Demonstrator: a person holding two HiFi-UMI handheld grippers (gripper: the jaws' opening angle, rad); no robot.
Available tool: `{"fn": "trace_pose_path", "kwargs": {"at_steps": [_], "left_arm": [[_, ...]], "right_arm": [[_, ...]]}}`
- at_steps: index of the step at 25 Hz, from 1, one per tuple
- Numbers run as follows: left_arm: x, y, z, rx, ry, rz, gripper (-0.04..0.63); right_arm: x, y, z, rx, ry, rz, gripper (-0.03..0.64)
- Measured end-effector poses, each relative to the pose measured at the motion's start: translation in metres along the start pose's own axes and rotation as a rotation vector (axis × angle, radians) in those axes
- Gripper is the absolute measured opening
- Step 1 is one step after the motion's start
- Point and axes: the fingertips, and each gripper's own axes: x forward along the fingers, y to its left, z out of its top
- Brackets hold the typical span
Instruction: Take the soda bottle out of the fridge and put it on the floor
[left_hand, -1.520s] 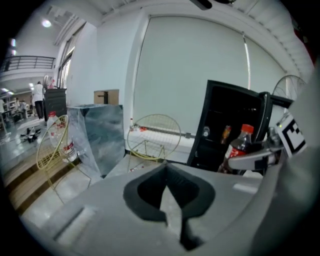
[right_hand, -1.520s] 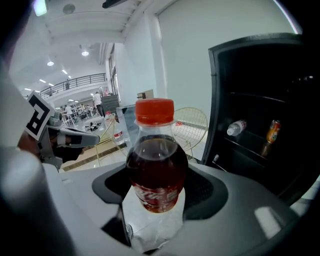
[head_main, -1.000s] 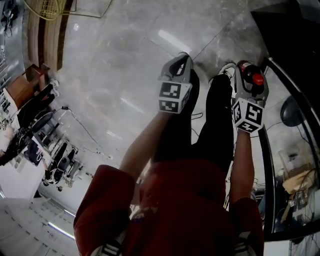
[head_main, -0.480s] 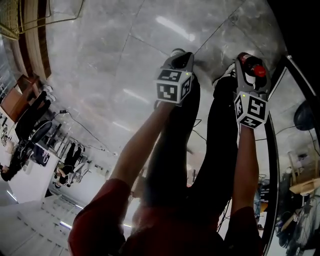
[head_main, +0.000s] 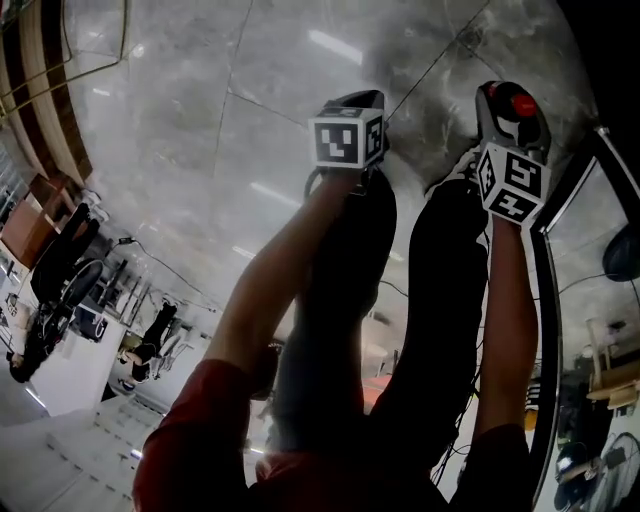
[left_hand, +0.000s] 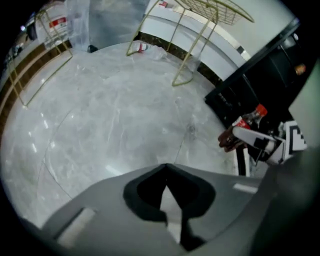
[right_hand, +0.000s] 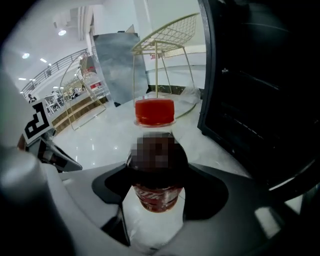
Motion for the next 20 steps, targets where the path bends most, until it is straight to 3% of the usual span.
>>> {"fn": "trace_pose_path", "kwargs": {"at_steps": [3, 20], "left_arm": [[0.030, 0.019, 0.010, 0.079, 0.010, 0.067, -0.002], [0.080, 0.025, 0.021, 0.013, -0.047, 0.041, -0.002]], "right_arm": [[0.044, -0.014, -0.010, -0.013, 0.009, 0.002, 0.304], [0.150, -0.050, 0.053, -0.049, -0.137, -0.046, 0.304]]}}
